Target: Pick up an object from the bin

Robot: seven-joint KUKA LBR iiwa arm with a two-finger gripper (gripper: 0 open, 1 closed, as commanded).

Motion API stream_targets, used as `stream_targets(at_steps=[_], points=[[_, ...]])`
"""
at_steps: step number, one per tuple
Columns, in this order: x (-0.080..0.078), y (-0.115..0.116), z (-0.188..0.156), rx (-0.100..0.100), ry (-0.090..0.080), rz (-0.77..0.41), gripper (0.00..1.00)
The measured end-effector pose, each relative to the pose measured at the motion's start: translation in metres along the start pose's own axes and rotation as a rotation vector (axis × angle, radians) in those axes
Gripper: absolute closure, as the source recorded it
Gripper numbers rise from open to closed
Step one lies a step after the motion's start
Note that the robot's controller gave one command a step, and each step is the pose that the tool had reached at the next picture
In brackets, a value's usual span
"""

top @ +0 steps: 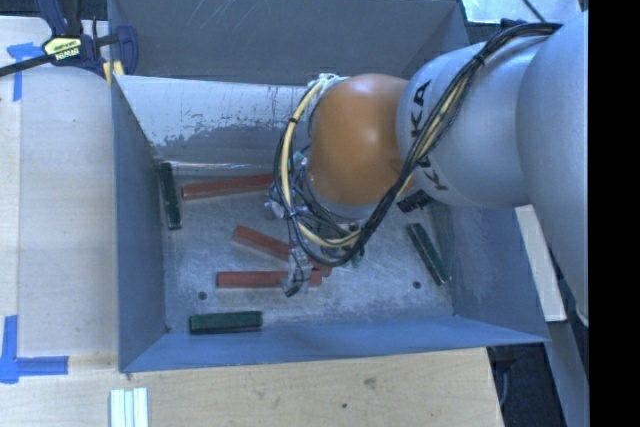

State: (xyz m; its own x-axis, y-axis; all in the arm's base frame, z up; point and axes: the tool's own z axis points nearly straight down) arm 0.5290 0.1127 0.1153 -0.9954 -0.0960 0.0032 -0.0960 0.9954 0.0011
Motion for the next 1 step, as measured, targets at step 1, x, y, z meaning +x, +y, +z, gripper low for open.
stream_targets(at_steps=[1], points=[[-0.0352,-0.0096,0.0462,0.001,-0.004,-0.053,0.0]])
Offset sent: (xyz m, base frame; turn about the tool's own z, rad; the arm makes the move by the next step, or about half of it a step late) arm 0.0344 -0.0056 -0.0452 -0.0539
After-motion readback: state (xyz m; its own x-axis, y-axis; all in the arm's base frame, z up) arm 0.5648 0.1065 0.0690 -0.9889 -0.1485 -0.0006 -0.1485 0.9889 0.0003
